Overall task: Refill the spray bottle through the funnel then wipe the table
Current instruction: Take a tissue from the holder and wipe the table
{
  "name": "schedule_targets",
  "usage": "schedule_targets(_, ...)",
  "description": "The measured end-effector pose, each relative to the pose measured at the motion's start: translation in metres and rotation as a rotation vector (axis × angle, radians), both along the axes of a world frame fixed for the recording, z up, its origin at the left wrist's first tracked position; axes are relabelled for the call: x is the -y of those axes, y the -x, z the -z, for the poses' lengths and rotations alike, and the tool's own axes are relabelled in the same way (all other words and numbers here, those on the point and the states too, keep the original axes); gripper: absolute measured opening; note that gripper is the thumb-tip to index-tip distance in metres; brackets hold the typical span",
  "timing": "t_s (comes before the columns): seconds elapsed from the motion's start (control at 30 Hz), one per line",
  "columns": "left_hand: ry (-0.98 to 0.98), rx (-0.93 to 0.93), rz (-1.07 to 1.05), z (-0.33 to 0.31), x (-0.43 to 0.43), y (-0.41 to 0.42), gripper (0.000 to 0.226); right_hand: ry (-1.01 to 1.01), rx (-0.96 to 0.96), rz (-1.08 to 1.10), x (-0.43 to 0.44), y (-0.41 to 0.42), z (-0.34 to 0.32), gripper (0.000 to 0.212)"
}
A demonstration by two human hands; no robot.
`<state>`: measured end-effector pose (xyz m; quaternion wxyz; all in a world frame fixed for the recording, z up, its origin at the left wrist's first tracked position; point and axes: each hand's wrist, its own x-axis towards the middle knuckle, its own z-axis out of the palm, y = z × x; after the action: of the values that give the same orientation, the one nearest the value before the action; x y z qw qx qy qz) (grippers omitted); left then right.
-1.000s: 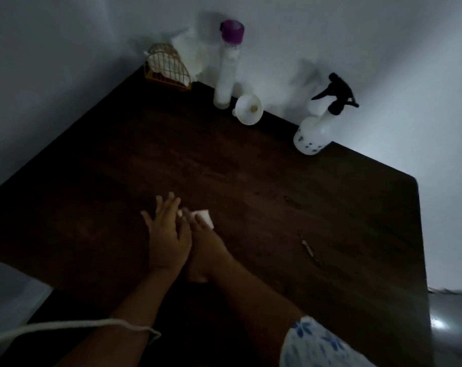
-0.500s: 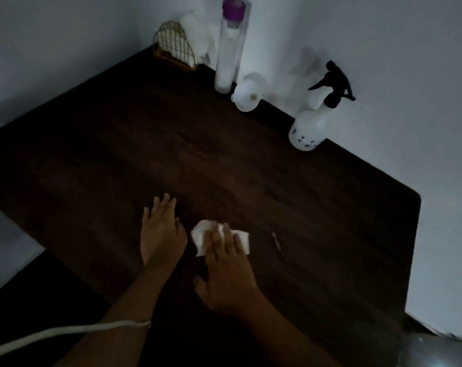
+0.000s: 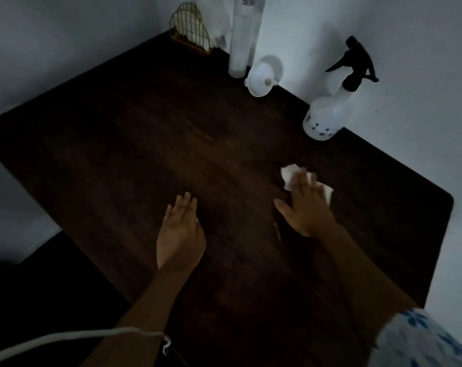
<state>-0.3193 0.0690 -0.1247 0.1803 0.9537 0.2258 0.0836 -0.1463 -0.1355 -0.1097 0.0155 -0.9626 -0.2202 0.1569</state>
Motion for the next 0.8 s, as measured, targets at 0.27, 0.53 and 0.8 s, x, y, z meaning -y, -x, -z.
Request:
schedule_targets(0.27,-0.053,-0.081,0.066,0.004,-0.004,-0.004,0.053,-0.119,-0.093,-0.353,-0.051,0.135,0.000,0.094)
schedule_targets(0.53,-0.004,-0.030,0.047,0.000,-0.002,-0.003,0.052,-0.036,-0.004,-0.016,0.001,0.041,0.006,0.091)
schedule_targets(0.8,-0.027,-0.079,0.055,-0.001,0.001,-0.002,0.050,-0.110,-0.054,-0.195,0.008,0.197,-0.002,0.100)
